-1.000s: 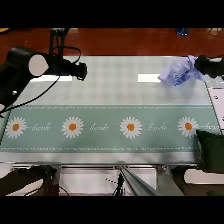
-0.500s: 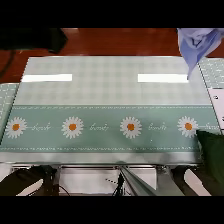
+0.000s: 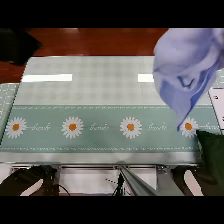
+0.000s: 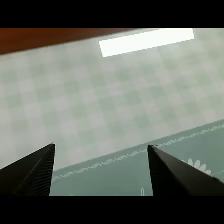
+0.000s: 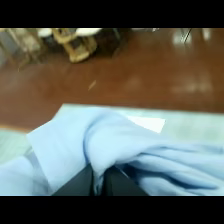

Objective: Fold the shirts.

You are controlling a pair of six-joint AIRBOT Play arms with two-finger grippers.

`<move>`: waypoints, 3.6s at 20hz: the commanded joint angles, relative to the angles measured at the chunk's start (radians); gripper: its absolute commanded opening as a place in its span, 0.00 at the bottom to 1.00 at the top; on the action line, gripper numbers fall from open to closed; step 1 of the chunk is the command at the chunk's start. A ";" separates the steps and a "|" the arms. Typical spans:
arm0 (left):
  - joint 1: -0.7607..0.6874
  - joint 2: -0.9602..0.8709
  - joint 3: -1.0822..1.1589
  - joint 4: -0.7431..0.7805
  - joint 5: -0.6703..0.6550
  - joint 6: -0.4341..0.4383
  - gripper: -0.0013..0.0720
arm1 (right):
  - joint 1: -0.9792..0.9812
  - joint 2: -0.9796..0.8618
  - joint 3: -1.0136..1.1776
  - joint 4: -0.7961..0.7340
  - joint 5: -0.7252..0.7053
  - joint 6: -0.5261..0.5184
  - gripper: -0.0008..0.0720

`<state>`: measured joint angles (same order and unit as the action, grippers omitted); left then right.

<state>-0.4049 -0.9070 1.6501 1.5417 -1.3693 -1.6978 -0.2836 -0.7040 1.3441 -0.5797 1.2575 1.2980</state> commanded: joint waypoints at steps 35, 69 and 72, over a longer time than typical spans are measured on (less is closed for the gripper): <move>0.000 0.003 -1.185 -0.683 0.377 0.303 0.96 | 0.448 -0.355 -0.417 -0.439 -0.135 0.045 0.84; 0.444 0.257 -0.259 -0.685 0.198 0.429 0.04 | 0.274 -0.082 0.021 -0.138 -0.127 -0.077 0.05; 0.444 0.257 -0.103 -0.708 0.196 0.428 0.04 | 0.274 -0.044 0.170 -0.212 -0.110 0.001 0.05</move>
<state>0.0151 -0.6586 1.3762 0.8509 -1.1698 -1.2640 0.0055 -0.8082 1.3758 -0.6960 1.1252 1.2182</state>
